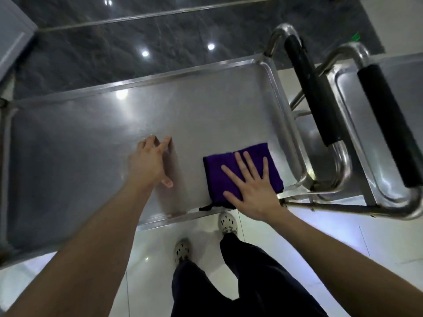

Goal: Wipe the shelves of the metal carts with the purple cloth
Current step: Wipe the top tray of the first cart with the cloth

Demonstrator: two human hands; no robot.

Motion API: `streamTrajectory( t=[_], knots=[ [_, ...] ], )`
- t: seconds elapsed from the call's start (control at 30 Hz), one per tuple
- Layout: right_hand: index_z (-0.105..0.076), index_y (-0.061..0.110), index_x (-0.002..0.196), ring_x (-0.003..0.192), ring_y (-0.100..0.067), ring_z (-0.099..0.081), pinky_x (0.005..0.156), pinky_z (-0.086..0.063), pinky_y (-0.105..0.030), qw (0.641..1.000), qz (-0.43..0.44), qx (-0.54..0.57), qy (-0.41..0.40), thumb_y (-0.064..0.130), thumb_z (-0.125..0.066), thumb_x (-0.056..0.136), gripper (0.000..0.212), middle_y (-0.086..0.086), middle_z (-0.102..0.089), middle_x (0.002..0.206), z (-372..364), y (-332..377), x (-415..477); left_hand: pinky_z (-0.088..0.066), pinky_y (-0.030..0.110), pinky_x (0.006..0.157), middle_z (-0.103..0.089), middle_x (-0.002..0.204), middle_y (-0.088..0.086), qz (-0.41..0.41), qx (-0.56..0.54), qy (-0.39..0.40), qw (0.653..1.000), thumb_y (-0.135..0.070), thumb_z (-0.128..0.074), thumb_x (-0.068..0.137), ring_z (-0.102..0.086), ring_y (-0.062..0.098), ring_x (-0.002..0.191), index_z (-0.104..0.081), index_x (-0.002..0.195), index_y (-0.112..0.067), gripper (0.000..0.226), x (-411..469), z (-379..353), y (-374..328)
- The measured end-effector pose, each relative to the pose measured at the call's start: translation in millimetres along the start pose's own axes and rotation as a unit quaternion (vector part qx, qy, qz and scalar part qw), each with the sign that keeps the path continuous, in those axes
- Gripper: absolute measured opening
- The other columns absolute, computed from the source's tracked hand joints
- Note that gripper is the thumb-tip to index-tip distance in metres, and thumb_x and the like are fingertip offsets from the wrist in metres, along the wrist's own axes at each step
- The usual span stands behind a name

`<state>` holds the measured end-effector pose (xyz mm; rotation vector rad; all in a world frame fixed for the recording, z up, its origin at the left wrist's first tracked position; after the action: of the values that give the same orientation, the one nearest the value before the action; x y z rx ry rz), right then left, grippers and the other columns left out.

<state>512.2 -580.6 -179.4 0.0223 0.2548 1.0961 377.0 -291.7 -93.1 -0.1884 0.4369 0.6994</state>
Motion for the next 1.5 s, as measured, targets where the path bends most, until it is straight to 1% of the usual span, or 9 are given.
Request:
streamTrajectory(
  t=[0.17,0.3,0.37,0.5,0.63,0.93,1.13,1.37,1.5],
  knots=[
    [-0.005,0.041,0.173,0.165,-0.033,0.023,0.124,0.006,-0.077,0.999,0.021,0.000,0.040,0.081,-0.016,0.104,0.080,-0.011,0.015,0.180,-10,97,3,-0.051,0.056,0.107,-0.037,0.164,0.008,-0.001,-0.055,-0.044,0.997,-0.054,-0.104,0.054,-0.037,0.034,0.151,-0.015,0.170,-0.034,0.147,-23,-9,14],
    [0.001,0.045,0.172,0.163,-0.030,0.028,0.124,0.012,-0.074,0.998,0.012,-0.003,0.056,0.085,-0.011,0.101,0.082,-0.007,0.021,0.180,-9,134,14,-0.045,0.052,0.116,-0.049,0.159,0.011,0.018,-0.088,-0.142,0.986,-0.039,-0.078,0.095,-0.045,0.033,0.146,-0.041,0.162,-0.021,0.078,-73,-39,59],
    [0.004,0.048,0.171,0.163,-0.027,0.029,0.125,0.012,-0.072,0.998,-0.001,-0.006,0.059,0.086,-0.010,0.100,0.081,-0.004,0.021,0.180,-7,135,10,-0.039,0.054,0.121,-0.048,0.161,0.013,0.042,-0.110,-0.145,0.982,-0.044,-0.059,0.105,-0.043,0.035,0.147,-0.044,0.159,-0.020,0.061,-102,-63,94],
    [0.009,0.054,0.168,0.161,-0.023,0.033,0.125,0.016,-0.071,0.996,-0.032,0.005,0.078,0.088,-0.013,0.099,0.080,0.001,0.025,0.179,-1,134,15,-0.003,0.061,0.134,0.001,0.182,0.013,0.083,-0.078,-0.046,0.992,-0.073,-0.022,0.106,0.003,0.035,0.168,-0.002,0.173,-0.026,0.084,-136,-122,157],
    [0.010,0.056,0.167,0.162,-0.025,0.032,0.123,0.016,-0.073,0.994,-0.062,0.023,0.087,0.090,-0.017,0.098,0.081,0.002,0.029,0.178,5,136,39,0.007,0.065,0.131,0.027,0.178,0.007,0.076,-0.095,-0.010,0.993,-0.081,-0.001,0.097,0.024,0.032,0.165,0.022,0.169,-0.034,0.090,-133,-152,178],
    [0.004,0.057,0.167,0.164,-0.031,0.024,0.120,0.018,-0.077,0.992,-0.118,0.040,0.038,0.099,-0.006,0.087,0.091,-0.004,0.018,0.181,36,103,237,0.009,0.063,0.131,0.028,0.178,0.004,0.070,-0.074,-0.067,0.993,-0.080,-0.003,0.102,0.028,0.027,0.164,0.022,0.169,-0.035,0.085,-133,-171,182],
    [-0.003,0.049,0.170,0.164,-0.038,0.020,0.116,0.022,-0.080,0.993,-0.109,0.045,0.014,0.096,-0.005,0.088,0.095,-0.011,0.015,0.181,42,147,327,0.000,0.065,0.132,0.013,0.182,0.007,0.064,-0.065,-0.117,0.989,-0.075,-0.015,0.107,0.016,0.028,0.167,0.008,0.174,-0.030,0.083,-133,-175,182],
    [-0.014,0.039,0.173,0.167,-0.036,0.009,0.122,0.006,-0.078,0.999,0.022,0.030,-0.023,0.081,-0.017,0.102,0.082,-0.012,0.004,0.182,1,240,205,0.011,0.062,0.132,0.026,0.179,0.003,0.072,-0.086,-0.062,0.992,-0.081,-0.007,0.103,0.028,0.024,0.164,0.019,0.171,-0.034,0.086,-130,-162,183],
    [-0.018,0.037,0.173,0.168,-0.033,0.005,0.124,-0.002,-0.078,0.993,0.106,0.014,-0.054,0.075,-0.028,0.106,0.078,-0.010,-0.001,0.182,-36,282,95,0.007,0.055,0.133,0.019,0.181,-0.003,0.037,-0.163,0.008,0.986,-0.072,-0.052,0.097,0.020,0.023,0.166,0.013,0.171,-0.041,0.103,-132,-134,194]
  ],
)
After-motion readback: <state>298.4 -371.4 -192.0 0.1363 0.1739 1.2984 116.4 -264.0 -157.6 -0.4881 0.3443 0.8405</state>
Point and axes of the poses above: each hand's wrist, its own x-axis towards the middle knuckle, its own z-axis out of the back of the hand, y = z × x, the point moved 3 cm from there along x, towards the middle knuckle
